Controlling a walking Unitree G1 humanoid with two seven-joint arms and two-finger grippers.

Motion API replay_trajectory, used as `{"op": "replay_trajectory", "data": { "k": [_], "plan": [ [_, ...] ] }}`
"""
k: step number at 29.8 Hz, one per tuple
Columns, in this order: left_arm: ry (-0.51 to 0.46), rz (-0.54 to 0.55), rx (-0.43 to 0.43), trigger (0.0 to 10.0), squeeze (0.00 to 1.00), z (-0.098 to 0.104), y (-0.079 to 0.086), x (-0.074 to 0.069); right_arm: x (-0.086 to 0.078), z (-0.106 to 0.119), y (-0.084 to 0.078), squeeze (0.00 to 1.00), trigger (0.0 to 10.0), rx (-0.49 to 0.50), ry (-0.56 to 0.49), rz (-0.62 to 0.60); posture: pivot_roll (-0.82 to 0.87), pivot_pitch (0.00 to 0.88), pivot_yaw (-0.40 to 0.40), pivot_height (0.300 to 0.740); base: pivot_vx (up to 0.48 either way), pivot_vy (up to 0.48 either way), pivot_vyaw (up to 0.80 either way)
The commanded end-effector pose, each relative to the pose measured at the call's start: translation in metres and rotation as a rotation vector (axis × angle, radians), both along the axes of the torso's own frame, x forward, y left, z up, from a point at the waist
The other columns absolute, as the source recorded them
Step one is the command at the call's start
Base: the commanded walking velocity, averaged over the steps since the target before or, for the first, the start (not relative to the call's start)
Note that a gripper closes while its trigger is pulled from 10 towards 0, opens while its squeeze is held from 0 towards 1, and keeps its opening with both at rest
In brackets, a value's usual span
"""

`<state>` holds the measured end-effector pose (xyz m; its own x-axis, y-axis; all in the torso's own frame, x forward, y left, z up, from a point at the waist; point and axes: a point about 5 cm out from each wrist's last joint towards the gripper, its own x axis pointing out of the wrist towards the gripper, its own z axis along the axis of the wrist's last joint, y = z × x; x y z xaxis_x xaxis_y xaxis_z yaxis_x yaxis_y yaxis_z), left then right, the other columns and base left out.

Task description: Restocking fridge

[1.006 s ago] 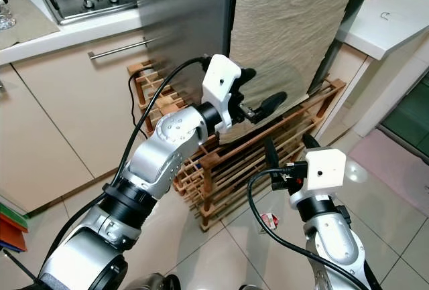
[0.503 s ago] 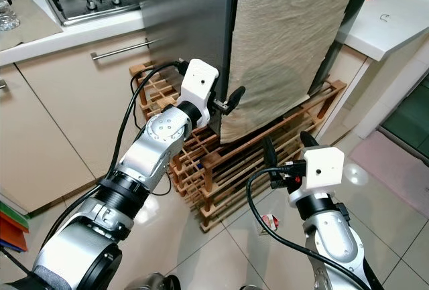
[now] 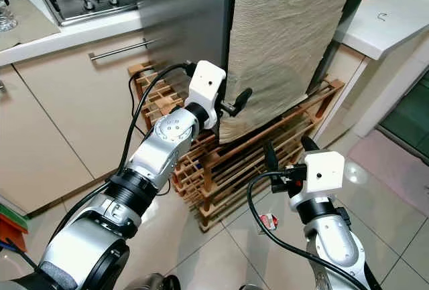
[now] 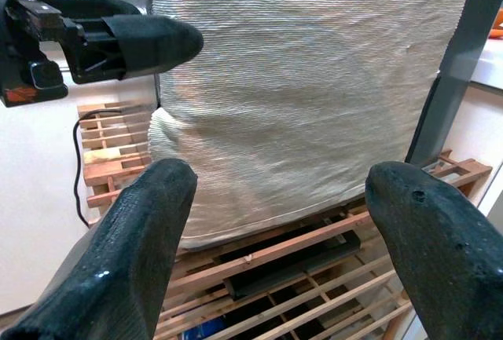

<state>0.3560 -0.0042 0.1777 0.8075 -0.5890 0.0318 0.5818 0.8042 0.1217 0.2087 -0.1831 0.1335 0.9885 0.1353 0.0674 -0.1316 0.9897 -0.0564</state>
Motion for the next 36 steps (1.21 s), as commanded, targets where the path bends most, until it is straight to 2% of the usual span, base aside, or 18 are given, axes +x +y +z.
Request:
{"op": "replay_trajectory", "data": {
  "k": [1, 15, 23, 36],
  "plan": [
    [-0.02, -0.027, -0.02, 10.0, 0.0, 0.01, -0.015, -0.002, -0.002, 0.003, 0.0, 0.0, 10.0, 0.002, -0.013, 0.001, -0.02, 0.051, 0.018, 0.74, 0.0, 0.0, 0.0],
    [0.029, -0.049, -0.022, 10.0, 0.0, 0.003, -0.031, -0.005, -0.002, 0.003, 0.0, 0.0, 10.0, 0.0, -0.01, 0.002, -0.01, 0.057, 0.016, 0.74, 0.0, 0.0, 0.0],
    [0.018, -0.078, -0.048, 10.0, 0.0, 0.015, -0.047, -0.007, 0.001, 0.003, 0.002, 0.0, 10.0, -0.001, -0.009, 0.013, -0.01, 0.058, 0.017, 0.74, 0.0, 0.0, 0.0],
    [0.005, -0.122, -0.138, 10.0, 0.0, 0.032, -0.054, -0.009, 0.001, 0.003, 0.001, 0.0, 10.0, -0.004, -0.01, 0.007, -0.02, 0.061, 0.023, 0.74, 0.0, 0.0, 0.0]
  ]
}}
